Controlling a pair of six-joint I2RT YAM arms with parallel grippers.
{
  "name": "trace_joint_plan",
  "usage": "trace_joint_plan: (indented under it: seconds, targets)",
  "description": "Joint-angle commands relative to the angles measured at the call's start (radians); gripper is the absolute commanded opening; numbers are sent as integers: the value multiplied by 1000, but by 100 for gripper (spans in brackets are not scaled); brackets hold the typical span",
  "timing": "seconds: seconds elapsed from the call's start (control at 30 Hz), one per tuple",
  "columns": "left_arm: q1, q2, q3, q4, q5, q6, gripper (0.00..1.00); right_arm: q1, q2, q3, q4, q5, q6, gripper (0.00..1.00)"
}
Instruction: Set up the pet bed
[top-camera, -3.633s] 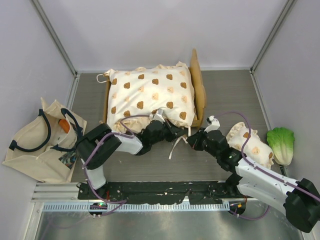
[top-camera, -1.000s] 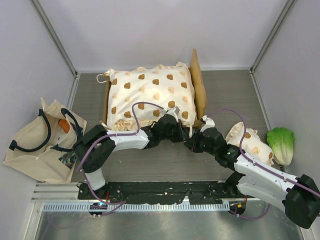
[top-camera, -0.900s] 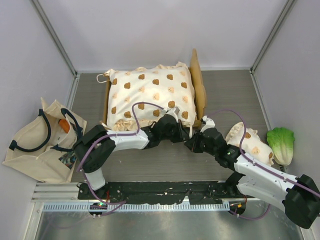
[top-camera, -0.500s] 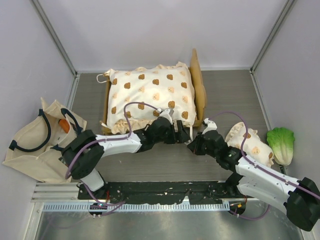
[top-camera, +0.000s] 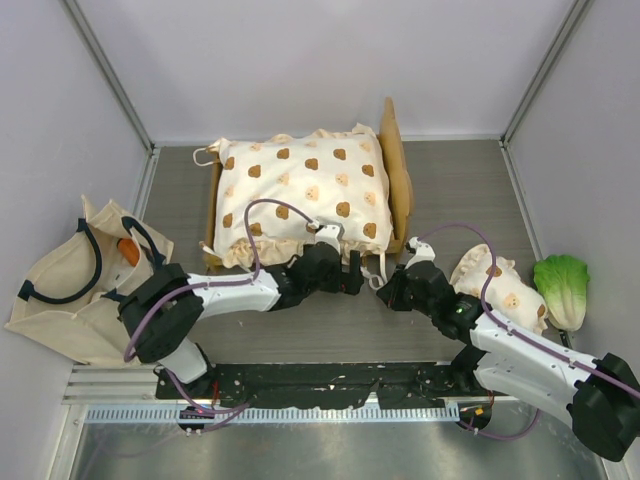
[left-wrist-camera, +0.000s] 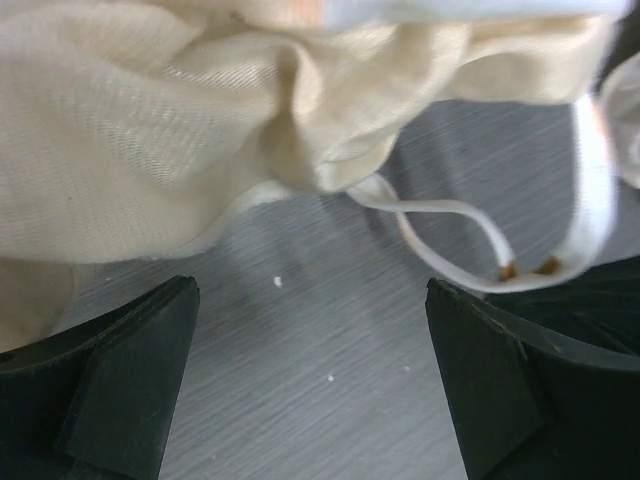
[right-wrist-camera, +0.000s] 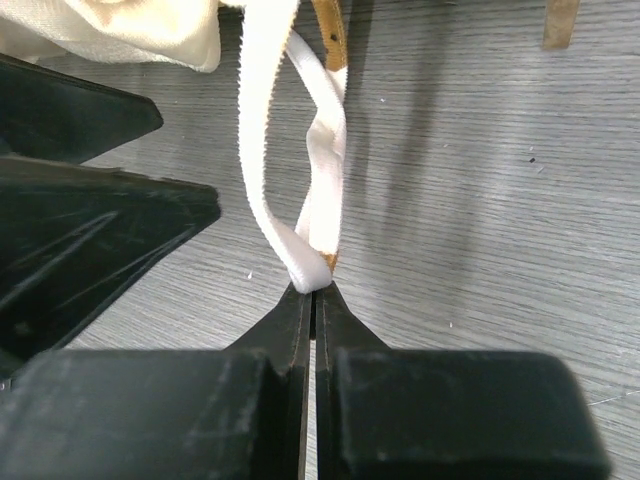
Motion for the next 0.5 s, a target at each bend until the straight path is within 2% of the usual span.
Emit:
trace_joint_plan:
  seconds: [0.0,0.2,0.33,0.47]
  targets:
    - [-15,51,12,16,-128,10,100,0,1,16,24,16,-6,1]
    - [-15,99,-2,71,-241,-353,100,0,-16,16,24,14,0,1]
    - [-25,146,-22,125,-342,-517,100,0,-37,14,20,0,3,1]
    - [-25,203,-21,173,-349,-636,100,0,-63,11,12,-6,-3,1]
